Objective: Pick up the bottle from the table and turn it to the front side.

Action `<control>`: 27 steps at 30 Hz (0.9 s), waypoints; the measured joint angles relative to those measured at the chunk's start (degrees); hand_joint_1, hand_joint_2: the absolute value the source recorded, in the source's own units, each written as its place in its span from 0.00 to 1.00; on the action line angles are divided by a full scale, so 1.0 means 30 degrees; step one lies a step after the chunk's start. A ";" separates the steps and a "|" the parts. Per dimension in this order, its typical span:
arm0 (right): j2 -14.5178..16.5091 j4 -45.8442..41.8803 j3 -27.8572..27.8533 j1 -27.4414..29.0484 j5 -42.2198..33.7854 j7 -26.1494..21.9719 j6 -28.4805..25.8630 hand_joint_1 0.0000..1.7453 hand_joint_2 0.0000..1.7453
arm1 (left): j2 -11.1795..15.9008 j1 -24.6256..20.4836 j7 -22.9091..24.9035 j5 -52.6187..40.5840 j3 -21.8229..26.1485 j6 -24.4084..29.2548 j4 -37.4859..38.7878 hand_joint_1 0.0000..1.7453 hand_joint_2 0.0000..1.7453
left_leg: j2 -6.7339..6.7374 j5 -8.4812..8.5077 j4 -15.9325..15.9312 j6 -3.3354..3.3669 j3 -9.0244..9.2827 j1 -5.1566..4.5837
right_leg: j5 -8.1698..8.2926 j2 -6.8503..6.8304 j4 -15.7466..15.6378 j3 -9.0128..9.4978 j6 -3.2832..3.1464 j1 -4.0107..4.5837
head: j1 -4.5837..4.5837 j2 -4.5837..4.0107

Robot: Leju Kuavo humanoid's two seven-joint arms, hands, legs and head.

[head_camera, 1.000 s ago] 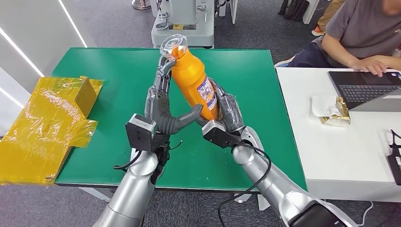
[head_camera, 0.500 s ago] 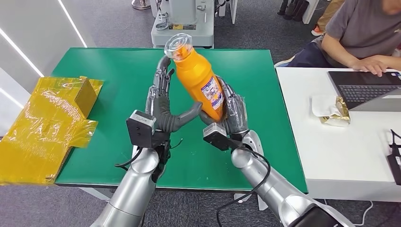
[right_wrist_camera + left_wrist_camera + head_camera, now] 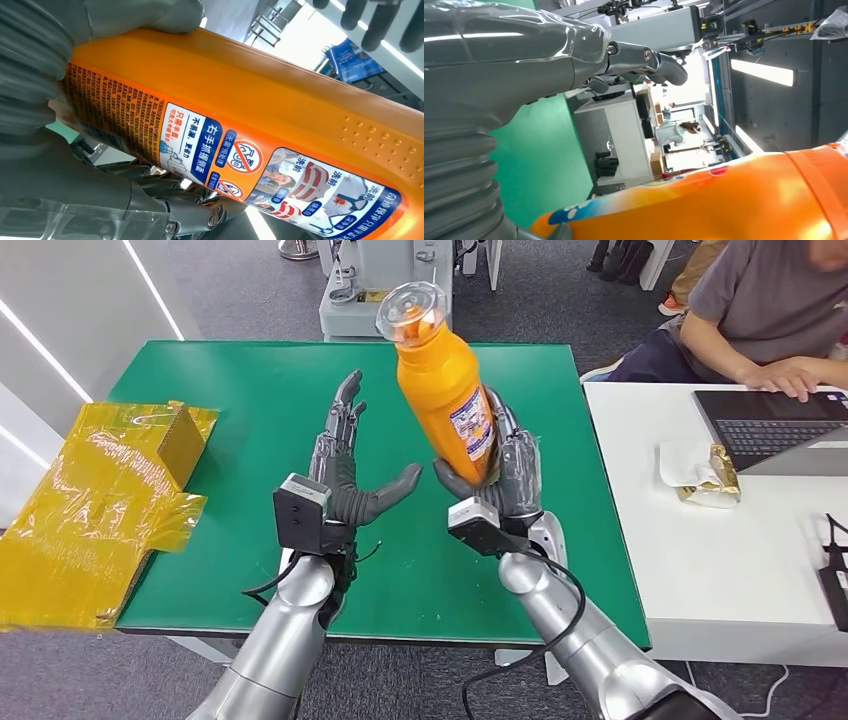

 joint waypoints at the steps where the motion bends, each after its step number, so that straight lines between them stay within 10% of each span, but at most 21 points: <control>1: -0.0005 -0.0056 -0.0044 0.0027 -0.0023 0.0000 0.0000 1.00 1.00 | 0.0007 0.0000 0.0000 0.0000 0.0002 0.0000 0.0026 0.00 1.00 | 0.0000 0.0000 0.0000 0.0000 0.0000 0.0000 | 0.0000 0.0000 0.0000 0.0000 0.0000 0.0000 | 0.0000 0.0000; 27: -0.0033 0.3087 0.2838 -0.0054 -0.1847 -0.0018 0.3282 1.00 1.00 | -0.0104 -0.0109 0.0015 -0.0086 0.0002 -0.0175 -0.0144 0.00 1.00 | -0.0010 0.0001 0.0001 0.0000 -0.0004 0.0000 | 0.0001 -0.0009 0.0002 0.0002 -0.0001 0.0000 | 0.0002 0.0000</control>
